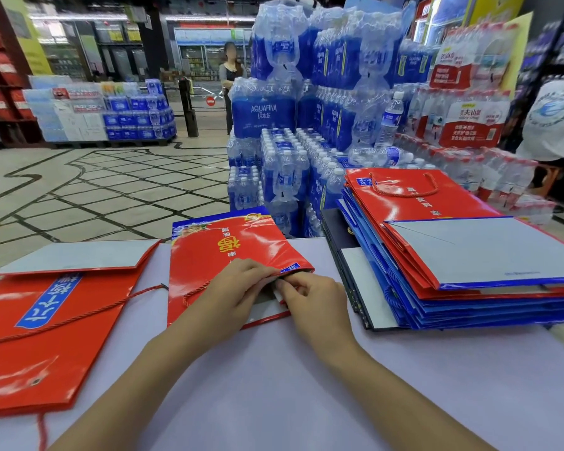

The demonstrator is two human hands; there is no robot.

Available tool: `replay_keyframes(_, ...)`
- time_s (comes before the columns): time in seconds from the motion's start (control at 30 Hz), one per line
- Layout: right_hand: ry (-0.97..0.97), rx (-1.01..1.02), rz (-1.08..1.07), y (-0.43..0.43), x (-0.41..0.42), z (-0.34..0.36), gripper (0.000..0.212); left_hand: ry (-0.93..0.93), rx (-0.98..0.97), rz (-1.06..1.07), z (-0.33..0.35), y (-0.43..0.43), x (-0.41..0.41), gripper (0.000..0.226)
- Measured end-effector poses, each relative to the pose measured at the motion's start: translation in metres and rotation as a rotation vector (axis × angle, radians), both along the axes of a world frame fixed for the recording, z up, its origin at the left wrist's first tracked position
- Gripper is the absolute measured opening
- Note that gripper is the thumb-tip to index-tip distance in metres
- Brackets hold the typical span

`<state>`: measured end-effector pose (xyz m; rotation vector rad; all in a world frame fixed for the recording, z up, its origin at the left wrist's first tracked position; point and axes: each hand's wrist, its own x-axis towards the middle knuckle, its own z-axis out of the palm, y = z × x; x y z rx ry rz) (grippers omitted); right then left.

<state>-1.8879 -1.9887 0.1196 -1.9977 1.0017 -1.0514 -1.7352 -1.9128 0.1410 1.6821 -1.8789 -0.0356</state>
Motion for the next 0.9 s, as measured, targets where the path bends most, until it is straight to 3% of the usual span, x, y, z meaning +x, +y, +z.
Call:
replay_keyframes(0.4,0.072,-0.078,0.069,0.003,-0.002,0.002,0.019,-0.051,0.027,0.207,0.004,0.001,-0.003,0.033)
replay_keyframes(0.7,0.162,-0.446,-0.127,0.009,-0.011,0.009,0.011,0.000,0.051,0.139,0.009,0.006,-0.002,0.031)
replay_keyframes(0.9,0.137,-0.534,-0.210,0.008,-0.012,0.010,0.018,-0.026,0.055,0.068,0.009,0.006,0.002,0.039)
